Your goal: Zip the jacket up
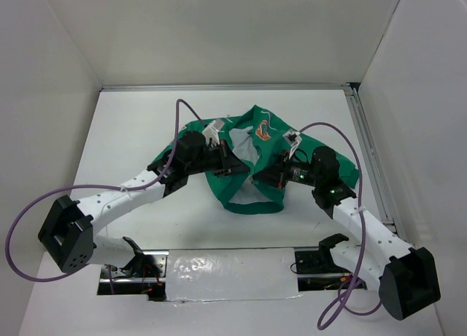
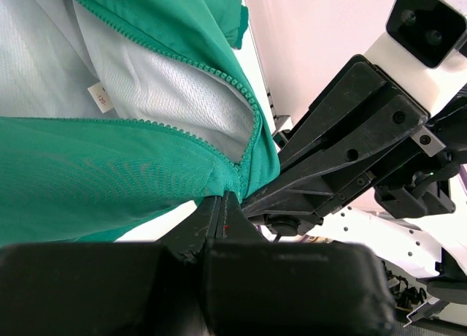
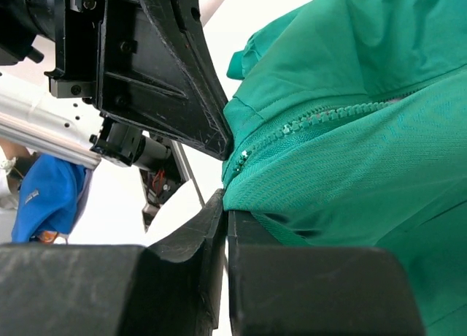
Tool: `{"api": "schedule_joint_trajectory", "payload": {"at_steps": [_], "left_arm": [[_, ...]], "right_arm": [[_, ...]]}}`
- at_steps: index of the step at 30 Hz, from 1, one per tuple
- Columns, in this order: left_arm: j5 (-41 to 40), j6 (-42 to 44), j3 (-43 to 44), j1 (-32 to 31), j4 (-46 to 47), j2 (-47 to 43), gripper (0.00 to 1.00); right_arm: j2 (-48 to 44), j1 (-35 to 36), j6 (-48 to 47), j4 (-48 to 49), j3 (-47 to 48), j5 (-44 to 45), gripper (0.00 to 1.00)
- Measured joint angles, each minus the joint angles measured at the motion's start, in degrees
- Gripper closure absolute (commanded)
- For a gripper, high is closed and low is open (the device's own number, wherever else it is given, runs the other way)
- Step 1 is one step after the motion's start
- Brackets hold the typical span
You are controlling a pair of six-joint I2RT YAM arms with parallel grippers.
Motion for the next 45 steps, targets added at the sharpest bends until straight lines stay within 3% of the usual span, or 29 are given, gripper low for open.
{"api": "schedule_joint_trajectory", "payload": {"at_steps": [2, 9, 12, 20, 32, 37, 45], "left_arm": [[0.0, 0.0, 0.1, 0.0, 0.1, 0.0, 1.0], [0.5, 0.3, 1.8, 0.0, 0.4, 1.0, 1.0], [1.3, 0.3, 2.7, 0.0, 0.9, 2.1, 1.0], [2.0, 0.5, 3.0, 0.0, 1.2, 3.0, 1.0], [1.4, 1.8, 10.2, 3.0, -0.8, 2.2, 1.0], [3.6, 1.8, 16.3, 6.6, -0.3, 4.6, 1.0], [6.1, 2.0, 17.3, 8.1, -0.6, 7.5, 1.0]], "right_arm": [[0.1, 0.0, -0.5, -1.7, 0.9, 0.1, 0.87], [1.5, 0.1, -1.2, -4.0, 2.7, -0.6, 0.85], [1.7, 0.1, -1.2, -4.5, 2.7, -1.0, 1.0], [1.6, 0.1, -0.2, -5.0, 2.7, 0.5, 1.0], [-1.4, -2.7, 3.7, 1.4, 2.8, 6.4, 1.0], [0.6, -6.2, 3.9, 4.1, 6.2, 5.5, 1.0], [2.9, -8.0, 5.6, 12.4, 6.9, 4.1, 1.0]]}}
